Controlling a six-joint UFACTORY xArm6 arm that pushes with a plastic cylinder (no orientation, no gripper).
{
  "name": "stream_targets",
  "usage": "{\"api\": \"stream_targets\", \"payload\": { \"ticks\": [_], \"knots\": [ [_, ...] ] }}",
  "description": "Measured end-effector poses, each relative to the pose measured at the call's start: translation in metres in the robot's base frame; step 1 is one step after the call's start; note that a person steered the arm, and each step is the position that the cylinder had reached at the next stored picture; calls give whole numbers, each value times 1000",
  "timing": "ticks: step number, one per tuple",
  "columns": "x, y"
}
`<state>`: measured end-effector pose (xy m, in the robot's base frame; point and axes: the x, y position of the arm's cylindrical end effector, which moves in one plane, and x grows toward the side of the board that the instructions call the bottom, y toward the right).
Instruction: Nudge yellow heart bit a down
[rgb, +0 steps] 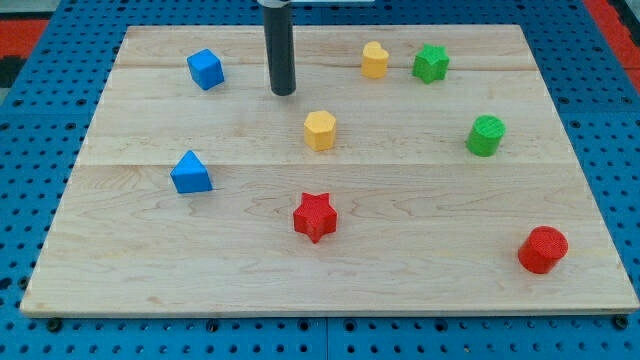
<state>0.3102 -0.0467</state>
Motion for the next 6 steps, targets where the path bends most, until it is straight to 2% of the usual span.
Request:
{"api": "stream_targets", "payload": {
  "ticks": [1, 2, 4, 6],
  "knots": [
    [-52, 38],
    [-99, 48],
    [-91, 117],
    [-68, 97]
  ]
}}
